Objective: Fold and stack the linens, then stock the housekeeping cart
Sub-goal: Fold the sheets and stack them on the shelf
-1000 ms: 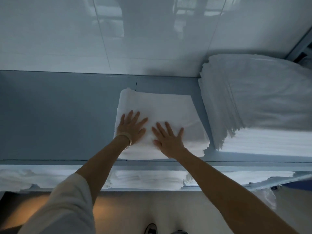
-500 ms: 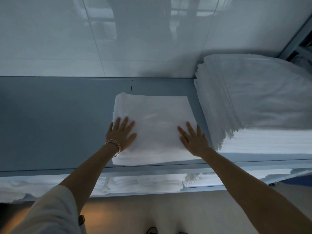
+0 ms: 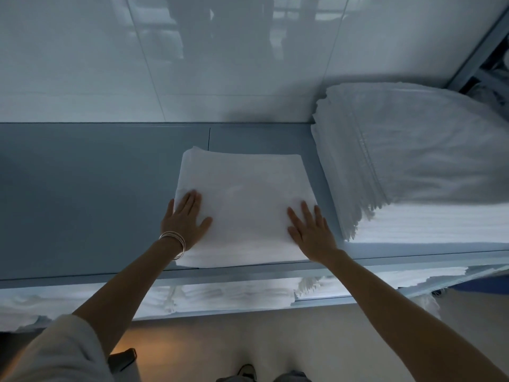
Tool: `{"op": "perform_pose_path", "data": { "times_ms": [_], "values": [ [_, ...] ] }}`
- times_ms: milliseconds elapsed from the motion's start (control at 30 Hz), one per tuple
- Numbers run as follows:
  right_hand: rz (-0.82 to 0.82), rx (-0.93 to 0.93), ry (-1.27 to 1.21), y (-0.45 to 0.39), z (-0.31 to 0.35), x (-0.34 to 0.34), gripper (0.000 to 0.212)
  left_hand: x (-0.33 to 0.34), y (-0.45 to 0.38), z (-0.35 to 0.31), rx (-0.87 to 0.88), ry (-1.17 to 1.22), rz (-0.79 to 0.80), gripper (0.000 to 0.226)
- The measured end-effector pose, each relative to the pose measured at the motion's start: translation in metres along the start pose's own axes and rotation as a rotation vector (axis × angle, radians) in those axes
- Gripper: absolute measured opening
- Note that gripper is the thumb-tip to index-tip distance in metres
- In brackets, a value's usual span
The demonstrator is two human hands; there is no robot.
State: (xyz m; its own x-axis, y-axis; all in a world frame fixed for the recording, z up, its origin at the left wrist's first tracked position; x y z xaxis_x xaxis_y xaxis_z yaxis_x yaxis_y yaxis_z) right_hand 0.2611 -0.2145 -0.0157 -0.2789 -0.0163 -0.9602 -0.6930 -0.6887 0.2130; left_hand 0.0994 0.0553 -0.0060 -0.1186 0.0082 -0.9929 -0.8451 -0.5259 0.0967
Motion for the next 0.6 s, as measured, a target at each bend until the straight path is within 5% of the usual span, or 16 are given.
{"op": "perform_pose_path", "data": {
  "times_ms": [100,333,467,600],
  "values": [
    [-0.020,-0.005,-0.037,0.013,-0.007,0.007,0.095,0.004,0.019,0.003,0.015,0.089,-0.128,0.087],
    [0.102,0.017,-0.121,0.002,-0.009,0.007,0.058,0.012,0.005,0.007,0.002,0.289,0.022,0.066],
    [-0.027,0.089,-0.424,0.017,-0.027,-0.001,0.061,0.005,0.032,0.019,-0.120,0.741,-0.097,0.060],
    [0.022,0.030,-0.569,0.035,-0.040,0.007,0.083,0.016,0.069,0.023,-0.027,0.823,-0.052,0.082]
  ]
}}
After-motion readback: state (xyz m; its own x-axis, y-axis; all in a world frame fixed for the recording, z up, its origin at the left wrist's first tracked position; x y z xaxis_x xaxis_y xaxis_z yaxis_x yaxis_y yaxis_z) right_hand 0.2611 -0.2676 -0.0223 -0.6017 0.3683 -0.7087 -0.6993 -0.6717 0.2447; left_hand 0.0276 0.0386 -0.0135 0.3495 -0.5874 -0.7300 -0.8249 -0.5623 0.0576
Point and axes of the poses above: each hand's wrist, its own y-axis away from the middle knuckle, its own x-axis out of the palm, z = x × y, the point moved 7 cm from there along -y, towards the middle knuckle, and after that the axes turned 4 degrees about -y, right-handed, at the moved point
